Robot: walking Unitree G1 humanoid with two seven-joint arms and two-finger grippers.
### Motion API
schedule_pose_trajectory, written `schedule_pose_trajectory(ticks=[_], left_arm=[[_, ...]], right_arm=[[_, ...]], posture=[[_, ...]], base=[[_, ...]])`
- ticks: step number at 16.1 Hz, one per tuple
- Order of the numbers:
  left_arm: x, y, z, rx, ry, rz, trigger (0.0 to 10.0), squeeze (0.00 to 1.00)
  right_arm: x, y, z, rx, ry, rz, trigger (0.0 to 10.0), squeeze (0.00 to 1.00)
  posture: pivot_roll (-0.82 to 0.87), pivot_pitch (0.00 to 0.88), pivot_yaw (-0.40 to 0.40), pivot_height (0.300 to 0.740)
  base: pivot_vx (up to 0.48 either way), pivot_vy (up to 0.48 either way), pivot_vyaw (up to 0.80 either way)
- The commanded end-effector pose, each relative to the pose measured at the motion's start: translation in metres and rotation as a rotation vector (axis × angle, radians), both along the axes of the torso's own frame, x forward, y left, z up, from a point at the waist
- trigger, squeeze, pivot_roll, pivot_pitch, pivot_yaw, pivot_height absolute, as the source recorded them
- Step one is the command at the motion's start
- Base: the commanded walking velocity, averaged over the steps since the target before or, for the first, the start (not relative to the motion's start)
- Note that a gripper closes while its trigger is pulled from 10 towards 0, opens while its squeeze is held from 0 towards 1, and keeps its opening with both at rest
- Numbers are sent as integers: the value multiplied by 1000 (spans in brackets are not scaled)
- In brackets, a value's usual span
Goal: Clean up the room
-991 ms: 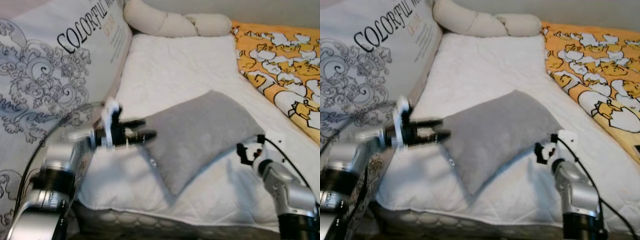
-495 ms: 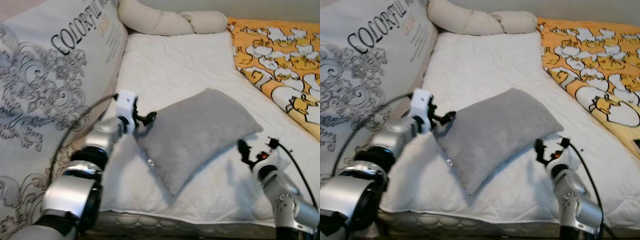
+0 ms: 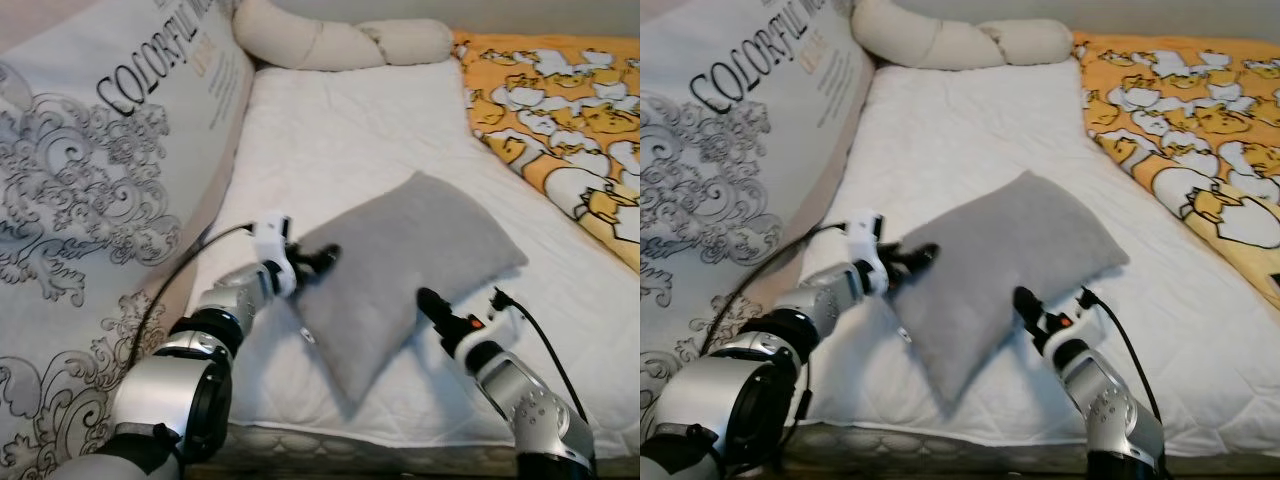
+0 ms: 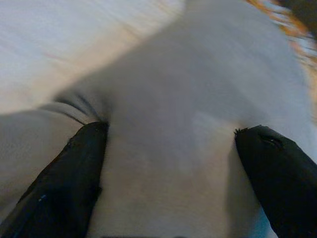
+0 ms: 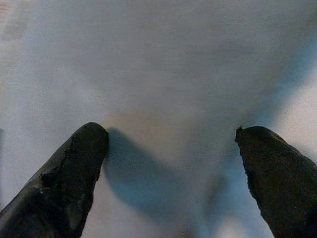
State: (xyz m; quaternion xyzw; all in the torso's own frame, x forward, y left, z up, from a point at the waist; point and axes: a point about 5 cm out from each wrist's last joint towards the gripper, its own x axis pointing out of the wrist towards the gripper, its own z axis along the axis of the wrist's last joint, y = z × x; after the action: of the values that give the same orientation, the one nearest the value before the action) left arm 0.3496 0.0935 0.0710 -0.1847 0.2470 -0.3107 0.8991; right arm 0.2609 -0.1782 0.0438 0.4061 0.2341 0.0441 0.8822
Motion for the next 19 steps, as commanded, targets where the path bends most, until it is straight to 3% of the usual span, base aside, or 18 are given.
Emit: schedule_pose_trajectory(ticks=[1, 2, 3, 4, 5, 6, 7, 10, 12, 15, 19], left_arm=[[-12, -5, -12, -21, 67, -79, 10000, 0], [-24, -8, -21, -50, 119, -215, 10000, 0], [-27, -7, -24, -36, 121, -236, 10000, 0], [-29, -4, -27, -31, 122, -232, 6824, 0], [-29, -2, -27, -32, 119, -216, 4784, 0], [-28, 2, -28, -26, 102, -186, 0, 0], [-28, 5, -30, 0, 85, -180, 0, 0], [-31, 18, -37, 135, 44, -185, 0, 0], [-28, 27, -38, 195, 21, -115, 0, 0], [-24, 30, -35, 194, 3, -53, 0, 0], [-21, 15, -26, 67, -14, -98, 0, 0]], right_arm=[[2, 4, 2, 49, -11, 16, 10000, 1000], [8, 8, -2, 67, 7, 51, 10000, 1000], [10, 9, -4, 62, 13, 62, 10000, 0], [14, 11, -5, 61, 14, 74, 10000, 0], [16, 12, -5, 64, 9, 78, 10000, 0], [20, 12, -3, 66, -3, 82, 6039, 0], [22, 12, -3, 65, -7, 80, 0, 0], [27, 8, -5, 38, -9, 66, 0, 0], [29, 4, -6, 22, -20, 42, 0, 0], [28, 3, -7, 20, -28, 39, 0, 0], [26, 1, -10, -2, -36, 41, 0, 0]], posture=[[-161, 0, 54, 740], [-149, 0, 49, 740], [-137, 0, 45, 740], [-125, 0, 40, 740], [-116, 0, 36, 740], [-105, 0, 32, 740], [-98, 0, 29, 740], [-87, 0, 30, 740], [-88, 0, 34, 740], [-92, 0, 37, 740], [-101, 0, 46, 740]], base=[[0, 0, 0], [0, 0, 0], [0, 0, 0], [0, 0, 0], [0, 0, 0], [0, 0, 0], [0, 0, 0], [0, 0, 0], [0, 0, 0], [0, 0, 0], [0, 0, 0]])
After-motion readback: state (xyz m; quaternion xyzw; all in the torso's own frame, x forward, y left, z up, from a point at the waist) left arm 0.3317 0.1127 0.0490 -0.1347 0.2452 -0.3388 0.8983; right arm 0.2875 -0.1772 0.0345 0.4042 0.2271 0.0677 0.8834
